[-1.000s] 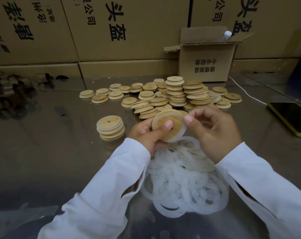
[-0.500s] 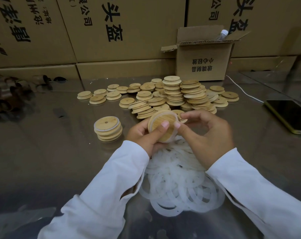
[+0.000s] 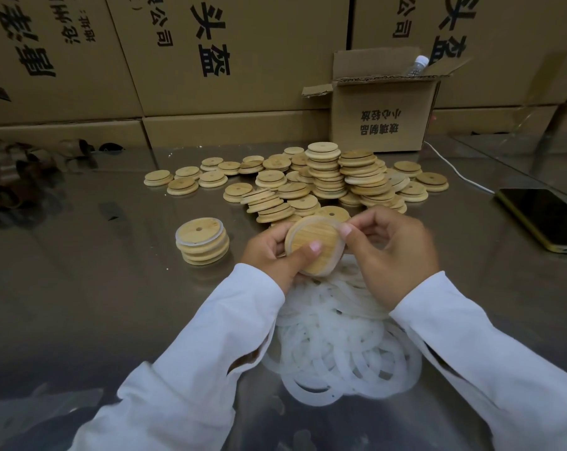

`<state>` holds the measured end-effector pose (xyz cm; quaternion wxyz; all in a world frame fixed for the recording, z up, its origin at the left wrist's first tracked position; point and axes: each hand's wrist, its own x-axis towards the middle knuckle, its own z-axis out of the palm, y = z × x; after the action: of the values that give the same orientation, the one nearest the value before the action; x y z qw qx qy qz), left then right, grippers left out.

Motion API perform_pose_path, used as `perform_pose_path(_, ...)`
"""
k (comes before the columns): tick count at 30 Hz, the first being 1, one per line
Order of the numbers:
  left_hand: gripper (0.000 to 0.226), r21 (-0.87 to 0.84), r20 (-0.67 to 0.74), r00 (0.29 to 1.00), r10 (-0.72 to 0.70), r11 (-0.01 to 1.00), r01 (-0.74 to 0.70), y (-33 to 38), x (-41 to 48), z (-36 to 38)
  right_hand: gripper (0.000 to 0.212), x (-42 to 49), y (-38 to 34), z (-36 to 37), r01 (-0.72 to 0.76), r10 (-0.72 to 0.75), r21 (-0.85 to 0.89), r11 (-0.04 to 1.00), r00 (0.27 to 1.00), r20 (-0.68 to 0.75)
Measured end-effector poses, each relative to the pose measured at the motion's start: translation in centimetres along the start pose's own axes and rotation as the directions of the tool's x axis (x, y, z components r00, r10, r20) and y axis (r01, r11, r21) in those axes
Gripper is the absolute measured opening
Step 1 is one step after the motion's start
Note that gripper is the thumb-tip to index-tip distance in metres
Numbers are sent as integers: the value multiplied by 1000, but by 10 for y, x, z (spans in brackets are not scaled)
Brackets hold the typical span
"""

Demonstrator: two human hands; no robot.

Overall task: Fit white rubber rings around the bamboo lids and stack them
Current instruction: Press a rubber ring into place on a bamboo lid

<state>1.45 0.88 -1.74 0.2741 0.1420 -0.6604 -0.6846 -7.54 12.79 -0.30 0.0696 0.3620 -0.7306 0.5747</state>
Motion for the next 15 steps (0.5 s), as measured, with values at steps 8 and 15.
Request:
perform_pose_path(8, 37, -145, 55, 998, -40, 988, 47, 6, 1, -6, 16, 3, -10, -1, -27, 20, 152, 988, 999, 46)
perform_pose_path(15, 37, -110, 32, 999, -9, 994, 12, 4, -1, -4, 10, -4, -7, -3, -10, 7, 169, 986, 1000, 16)
